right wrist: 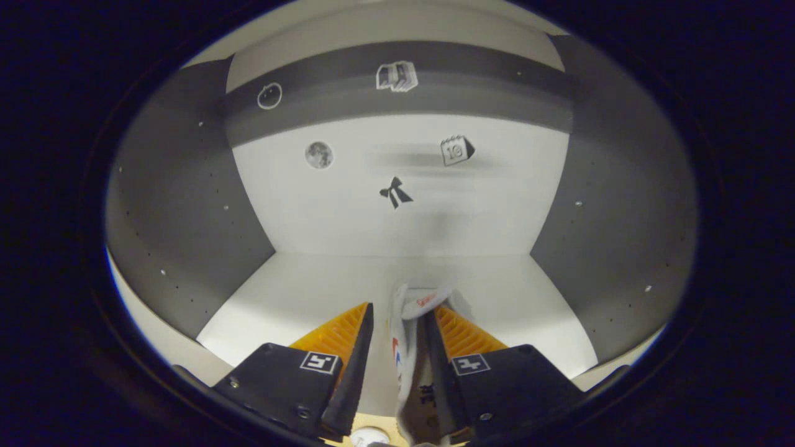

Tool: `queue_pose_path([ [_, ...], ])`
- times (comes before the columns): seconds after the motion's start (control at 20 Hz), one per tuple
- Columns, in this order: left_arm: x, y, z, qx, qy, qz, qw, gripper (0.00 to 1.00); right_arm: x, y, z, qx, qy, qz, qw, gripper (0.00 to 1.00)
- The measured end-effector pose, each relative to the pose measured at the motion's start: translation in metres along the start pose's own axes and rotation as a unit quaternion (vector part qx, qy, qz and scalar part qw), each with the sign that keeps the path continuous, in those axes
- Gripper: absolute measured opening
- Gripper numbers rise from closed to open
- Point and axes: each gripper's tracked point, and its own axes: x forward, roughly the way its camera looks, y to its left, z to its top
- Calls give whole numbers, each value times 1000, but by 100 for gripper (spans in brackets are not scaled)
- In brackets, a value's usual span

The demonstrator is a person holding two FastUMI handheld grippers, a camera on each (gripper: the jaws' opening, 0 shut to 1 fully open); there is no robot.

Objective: Grab one shoe with the right hand and put it into the shoe cabinet, grab the other shoe with the left hand and put it into the shoe cabinet; then close the right door with the right hand and the left door with the left hand.

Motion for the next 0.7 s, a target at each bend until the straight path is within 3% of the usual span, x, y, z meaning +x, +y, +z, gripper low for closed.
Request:
queue_pose_path([
  [0.1,0,3,2,-2,-3,-4,1000,96,-22,-3,14,-3,-42,-5,999,60],
  [0.15,0,4,1,-3,-3,-6,1000,96,-36,-3,20,-5,-62,-6,998,70],
  [0.2,-1,5,1,-3,-4,-10,1000,96,-51,-3,25,-7,-82,-5,997,87],
  [0.3,-3,7,0,-3,-5,-19,1000,96,-87,-2,27,-6,-119,2,993,96],
  [0.5,-5,9,-1,-2,-7,-43,999,96,-175,-11,19,-22,-207,-7,978,96],
  [0.7,-10,6,-4,8,-10,-77,997,96,-257,-23,-21,-23,-261,-5,965,99],
])
